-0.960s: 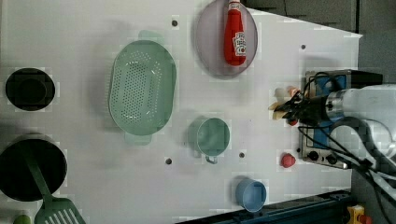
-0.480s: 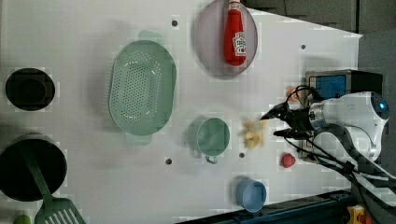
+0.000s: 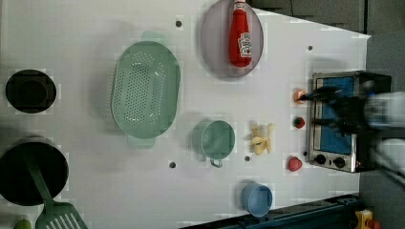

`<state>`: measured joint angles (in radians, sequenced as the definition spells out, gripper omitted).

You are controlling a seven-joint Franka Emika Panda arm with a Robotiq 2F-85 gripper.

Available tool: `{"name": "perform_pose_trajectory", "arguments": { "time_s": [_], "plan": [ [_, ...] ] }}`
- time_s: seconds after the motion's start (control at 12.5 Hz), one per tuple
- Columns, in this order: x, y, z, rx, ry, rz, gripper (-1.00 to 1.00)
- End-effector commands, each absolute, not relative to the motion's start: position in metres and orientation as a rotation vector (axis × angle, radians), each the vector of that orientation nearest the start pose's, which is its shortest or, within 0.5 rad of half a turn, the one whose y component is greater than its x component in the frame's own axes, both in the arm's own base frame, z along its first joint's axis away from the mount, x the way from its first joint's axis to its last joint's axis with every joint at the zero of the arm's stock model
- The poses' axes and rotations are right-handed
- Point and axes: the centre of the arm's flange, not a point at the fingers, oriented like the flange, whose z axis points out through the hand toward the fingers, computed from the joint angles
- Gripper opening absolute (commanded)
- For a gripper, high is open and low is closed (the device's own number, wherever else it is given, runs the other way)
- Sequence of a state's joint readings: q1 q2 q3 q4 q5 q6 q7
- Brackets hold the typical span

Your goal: Pick banana from oven and place on table.

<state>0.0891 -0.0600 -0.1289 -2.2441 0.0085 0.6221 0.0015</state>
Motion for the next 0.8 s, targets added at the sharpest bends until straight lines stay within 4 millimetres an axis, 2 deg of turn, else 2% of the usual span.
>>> {"name": "perform_pose_trajectory", "arguments": {
  "time_s": [0.08, 0.24, 0.4, 0.56, 0.8],
  "plan": [
    [0.513, -0.04, 0.532, -2.791, 1.304, -0.145, 1.0],
    [0.496, -0.042, 0.584, -2.813, 1.314, -0.048, 1.0],
    [0.486, -0.043, 0.618, -2.821, 1.318, -0.025, 1.0],
    [0.48, -0.045, 0.631, -2.839, 1.324, -0.034, 1.0],
    [0.481, -0.045, 0.628, -2.848, 1.326, -0.029, 1.0]
  ]
}}
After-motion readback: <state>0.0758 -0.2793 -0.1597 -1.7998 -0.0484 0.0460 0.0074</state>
